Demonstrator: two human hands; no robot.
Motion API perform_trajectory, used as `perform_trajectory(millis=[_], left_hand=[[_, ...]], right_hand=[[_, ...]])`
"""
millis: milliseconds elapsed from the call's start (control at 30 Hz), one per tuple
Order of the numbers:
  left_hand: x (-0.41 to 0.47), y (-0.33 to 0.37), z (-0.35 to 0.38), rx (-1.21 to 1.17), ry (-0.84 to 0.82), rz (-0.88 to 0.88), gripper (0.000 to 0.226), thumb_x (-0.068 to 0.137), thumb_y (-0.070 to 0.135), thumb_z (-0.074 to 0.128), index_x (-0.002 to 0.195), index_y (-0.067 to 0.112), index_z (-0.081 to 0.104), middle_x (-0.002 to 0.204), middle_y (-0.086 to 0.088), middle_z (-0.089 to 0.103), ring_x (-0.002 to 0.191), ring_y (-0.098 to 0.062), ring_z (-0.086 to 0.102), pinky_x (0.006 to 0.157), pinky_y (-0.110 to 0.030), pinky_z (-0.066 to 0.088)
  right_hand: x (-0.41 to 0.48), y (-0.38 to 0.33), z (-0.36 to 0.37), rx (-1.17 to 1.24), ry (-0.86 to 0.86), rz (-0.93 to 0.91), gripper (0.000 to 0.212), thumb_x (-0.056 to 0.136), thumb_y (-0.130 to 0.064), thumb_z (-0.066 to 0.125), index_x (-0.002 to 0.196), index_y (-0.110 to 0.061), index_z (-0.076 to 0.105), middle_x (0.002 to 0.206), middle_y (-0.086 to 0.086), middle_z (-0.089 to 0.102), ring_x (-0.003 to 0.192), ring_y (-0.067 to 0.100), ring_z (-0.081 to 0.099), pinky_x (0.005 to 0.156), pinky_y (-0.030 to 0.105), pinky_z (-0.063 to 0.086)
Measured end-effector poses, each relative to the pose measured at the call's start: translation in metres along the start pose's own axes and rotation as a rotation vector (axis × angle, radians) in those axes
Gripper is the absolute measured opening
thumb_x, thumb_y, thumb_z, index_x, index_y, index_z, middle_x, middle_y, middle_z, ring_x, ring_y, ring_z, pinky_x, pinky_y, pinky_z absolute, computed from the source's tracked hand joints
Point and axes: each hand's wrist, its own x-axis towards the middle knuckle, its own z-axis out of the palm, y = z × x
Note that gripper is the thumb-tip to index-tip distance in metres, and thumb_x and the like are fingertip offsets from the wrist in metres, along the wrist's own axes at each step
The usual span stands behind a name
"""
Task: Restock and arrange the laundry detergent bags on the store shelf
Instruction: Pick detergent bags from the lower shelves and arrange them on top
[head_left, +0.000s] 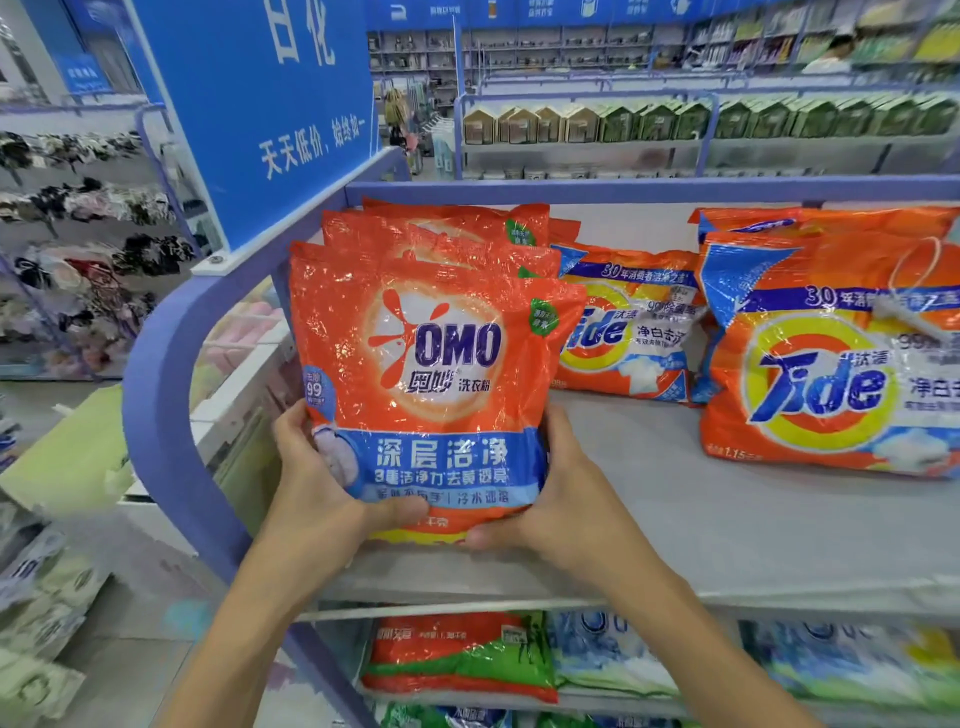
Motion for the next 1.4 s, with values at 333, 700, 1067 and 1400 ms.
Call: perform_trajectory(millis=[333, 700, 1067, 1400], left_hand=[[-0.036, -0.002, 0.005, 0.265, 0.135, 0.067, 0.076, 0.07, 0.038, 0.089, 0.128, 0.039, 0.041, 0.115, 0.025, 0.062, 0.099, 0.004, 0.064, 0.079, -0.022, 0.05], [-0.115, -0.007, 0.014, 0.874, 0.18, 0.257, 0.055, 0.092, 0.063, 0.053, 0.134, 0.028, 0.053, 0.126, 0.003, 0.064, 0.114, -0.026, 0.059, 0.091, -0.044, 0.052], [-0.258, -0.044, 0.127, 0.909, -0.107, 0.085, 0.074, 0.093, 0.055, 0.061, 0.152, 0.014, 0.044, 0.162, -0.01, 0.036, 0.15, -0.03, 0.03, 0.123, -0.046, 0.025], [-0.299, -0.03, 0.23, 0.803, -0.539, 0.27, 0.08, 0.096, 0.065, 0.047, 0.16, 0.022, 0.026, 0.168, 0.001, 0.022, 0.155, -0.018, 0.019, 0.126, -0.037, 0.02]], right_hand=[[-0.031, 0.0, 0.018, -0.168, 0.16, -0.06, 0.075, 0.076, -0.042, 0.086, 0.136, -0.045, 0.041, 0.129, -0.024, 0.061, 0.116, 0.001, 0.061, 0.094, 0.033, 0.053], [-0.114, 0.026, -0.043, -0.6, 0.116, -0.185, 0.052, 0.103, -0.047, 0.054, 0.149, -0.025, 0.051, 0.154, -0.006, 0.051, 0.141, 0.016, 0.045, 0.11, 0.036, 0.042], [-0.283, 0.107, -0.099, -0.555, 0.115, 0.095, 0.065, 0.103, -0.056, 0.047, 0.159, -0.028, 0.033, 0.168, -0.004, 0.027, 0.156, 0.015, 0.019, 0.127, 0.037, 0.018], [-0.403, 0.142, -0.175, -0.601, 0.353, 0.452, 0.072, 0.101, -0.063, 0.042, 0.161, -0.026, 0.028, 0.168, -0.005, 0.027, 0.155, 0.015, 0.02, 0.126, 0.039, 0.022]])
